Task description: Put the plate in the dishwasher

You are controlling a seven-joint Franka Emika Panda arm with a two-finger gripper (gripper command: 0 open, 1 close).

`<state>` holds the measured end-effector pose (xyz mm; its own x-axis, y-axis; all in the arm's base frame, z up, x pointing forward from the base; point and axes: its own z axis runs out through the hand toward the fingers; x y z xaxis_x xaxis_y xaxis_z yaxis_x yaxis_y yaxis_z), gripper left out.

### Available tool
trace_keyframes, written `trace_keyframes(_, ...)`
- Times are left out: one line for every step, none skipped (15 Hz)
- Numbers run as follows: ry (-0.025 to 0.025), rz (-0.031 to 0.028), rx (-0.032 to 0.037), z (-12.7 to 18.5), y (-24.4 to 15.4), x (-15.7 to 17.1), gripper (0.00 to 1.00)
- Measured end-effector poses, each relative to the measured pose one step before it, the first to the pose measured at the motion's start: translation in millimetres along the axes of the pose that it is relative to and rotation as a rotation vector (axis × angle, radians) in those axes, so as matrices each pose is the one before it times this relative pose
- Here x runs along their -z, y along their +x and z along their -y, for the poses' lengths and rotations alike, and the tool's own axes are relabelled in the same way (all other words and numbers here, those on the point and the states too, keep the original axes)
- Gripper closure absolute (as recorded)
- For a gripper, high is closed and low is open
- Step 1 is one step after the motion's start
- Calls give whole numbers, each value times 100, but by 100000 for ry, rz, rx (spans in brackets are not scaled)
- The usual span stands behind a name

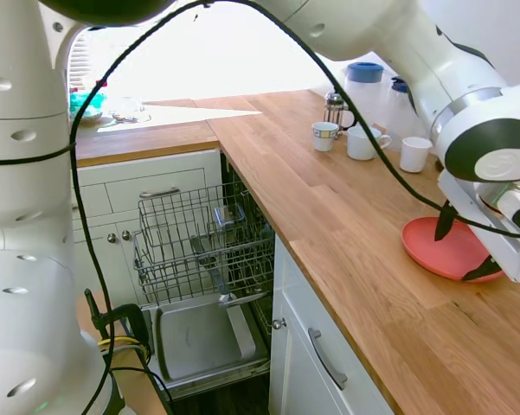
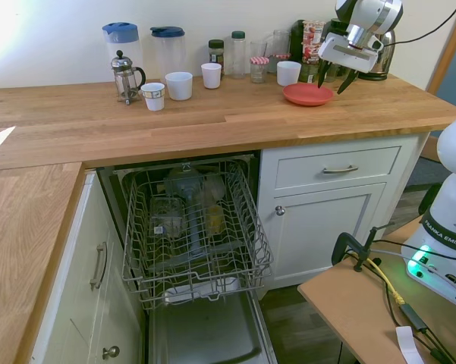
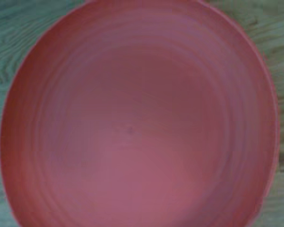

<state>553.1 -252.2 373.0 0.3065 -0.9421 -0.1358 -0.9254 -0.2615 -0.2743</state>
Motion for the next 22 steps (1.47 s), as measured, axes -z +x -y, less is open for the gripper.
trace_keyframes(527, 454, -473, -137, 550, -79, 0)
trace_keyframes(222, 561, -318, 32, 314, -245, 0)
trace_keyframes(545, 865, -398, 228, 99, -420, 0)
trace_keyframes(583, 1117, -482, 336, 83, -614, 100)
trace_keyframes(529, 955, -673, 227, 147, -593, 100)
trace_keyframes(1185, 1270, -1019, 66, 289, -474, 100)
trace_keyframes(1972, 1994, -902, -91, 299, -264, 100)
trace_keyframes(1967, 2188, -635, -293, 319, -39, 100)
trace_keyframes(1160, 1275, -537, -418, 423, 43, 100)
trace_keyframes(759, 975, -583, -391, 370, 143, 100)
trace_keyframes(576, 634, -393, -249, 251, 20, 100)
trace_keyframes(259, 397, -123, -164, 173, -153, 100)
trace_keyframes(12, 383, 64, -87, 74, -247, 100)
trace_keyframes(265, 514, -14, -86, 77, -268, 100)
trace_keyframes(499, 532, 34, -102, 107, -213, 100)
trace_keyframes(58, 263, -198, -147, 146, -132, 100)
trace_keyframes(9, 289, -220, -161, 149, -105, 100)
trace_keyframes(-13, 329, -76, -108, 81, -67, 100)
trace_keyframes(23, 201, -34, -49, 35, -62, 100)
trace_keyframes(15, 110, 48, -10, 1, -45, 100)
trace_keyframes(47, 41, 62, 7, -8, -6, 100)
trace_keyframes(7, 73, 93, -1, -7, -8, 100)
